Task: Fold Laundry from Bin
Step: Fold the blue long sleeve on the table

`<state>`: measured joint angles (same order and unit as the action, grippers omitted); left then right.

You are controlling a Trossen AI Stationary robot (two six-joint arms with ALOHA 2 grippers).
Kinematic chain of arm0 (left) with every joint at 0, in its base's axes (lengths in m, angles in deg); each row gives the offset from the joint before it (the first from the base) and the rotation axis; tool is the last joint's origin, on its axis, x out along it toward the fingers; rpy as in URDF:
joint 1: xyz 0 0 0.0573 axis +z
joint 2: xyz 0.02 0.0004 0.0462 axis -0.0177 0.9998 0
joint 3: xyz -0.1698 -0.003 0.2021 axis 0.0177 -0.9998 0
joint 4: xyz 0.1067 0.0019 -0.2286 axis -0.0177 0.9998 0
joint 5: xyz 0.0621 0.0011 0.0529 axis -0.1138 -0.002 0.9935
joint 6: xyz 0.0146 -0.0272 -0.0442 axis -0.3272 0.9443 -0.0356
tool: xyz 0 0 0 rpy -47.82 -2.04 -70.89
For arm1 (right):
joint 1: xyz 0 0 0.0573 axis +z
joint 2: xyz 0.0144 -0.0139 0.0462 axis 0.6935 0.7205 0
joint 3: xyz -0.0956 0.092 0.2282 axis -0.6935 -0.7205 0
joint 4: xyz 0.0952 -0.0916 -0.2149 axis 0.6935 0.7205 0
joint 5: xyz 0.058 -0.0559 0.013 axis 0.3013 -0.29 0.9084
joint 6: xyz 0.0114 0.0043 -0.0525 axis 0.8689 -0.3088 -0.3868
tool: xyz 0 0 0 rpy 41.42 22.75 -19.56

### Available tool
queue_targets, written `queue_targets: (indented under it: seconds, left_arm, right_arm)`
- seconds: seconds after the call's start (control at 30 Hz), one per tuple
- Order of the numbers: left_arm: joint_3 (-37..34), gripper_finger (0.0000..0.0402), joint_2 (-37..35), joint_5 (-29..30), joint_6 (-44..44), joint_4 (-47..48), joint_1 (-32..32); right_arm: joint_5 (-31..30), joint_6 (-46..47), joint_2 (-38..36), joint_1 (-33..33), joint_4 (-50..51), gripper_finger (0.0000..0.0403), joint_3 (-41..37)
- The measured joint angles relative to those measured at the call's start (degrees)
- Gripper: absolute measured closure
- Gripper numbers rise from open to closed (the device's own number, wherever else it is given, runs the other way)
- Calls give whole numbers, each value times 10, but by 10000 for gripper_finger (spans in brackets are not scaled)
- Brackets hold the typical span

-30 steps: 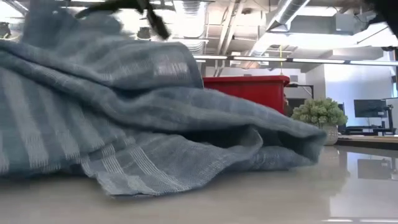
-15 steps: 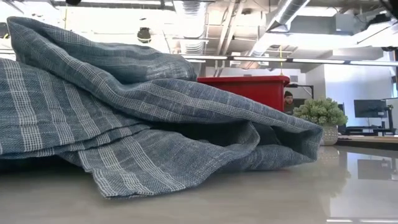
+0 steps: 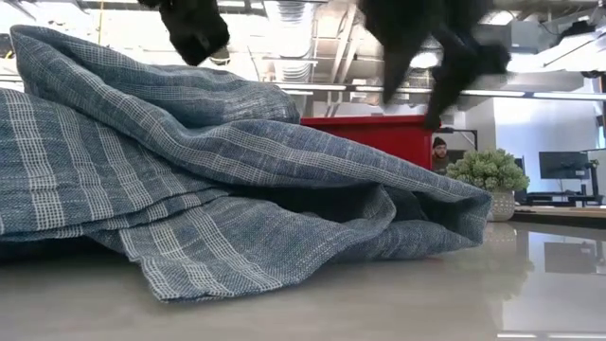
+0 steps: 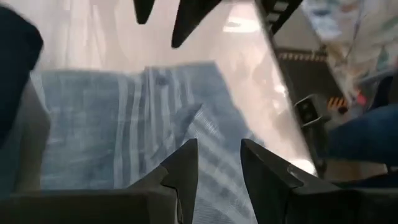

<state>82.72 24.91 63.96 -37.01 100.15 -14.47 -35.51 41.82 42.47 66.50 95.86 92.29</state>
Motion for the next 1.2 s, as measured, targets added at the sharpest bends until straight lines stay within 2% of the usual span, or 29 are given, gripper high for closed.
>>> queue_targets:
  seconds: [0.1,0.2,0.33,0.5,0.7,0.8,0.93,1.0,1.07,1.2]
  left_arm:
    - [0,292,30,-5,-9,-3,1]
    - [1,292,50,-13,-16,-3,2]
    - [1,292,66,-24,-9,8,2]
    - [1,292,68,-23,-8,5,0]
    - [1,292,71,-15,-3,5,0]
    - [1,292,74,-3,-10,-20,0]
    - [16,287,73,13,-62,-78,-4]
    - [25,278,75,33,-62,-80,-6]
    - [32,264,82,27,-58,-75,-6]
    - [34,228,110,23,-45,-57,-2]
  right_arm:
    - [-7,17,-34,-1,-177,105,-109]
    - [-11,26,-41,6,-262,106,-174]
    - [-18,67,-37,26,-273,106,-209]
    - [-35,73,-36,41,-343,106,-242]
    - [-24,56,15,32,-380,117,-248]
    - [-9,40,39,29,-411,132,-248]
    - [5,29,51,27,-442,149,-247]
    - [7,17,50,24,-443,166,-247]
    - [10,15,50,23,-440,199,-247]
    - [10,18,51,20,-431,304,-248]
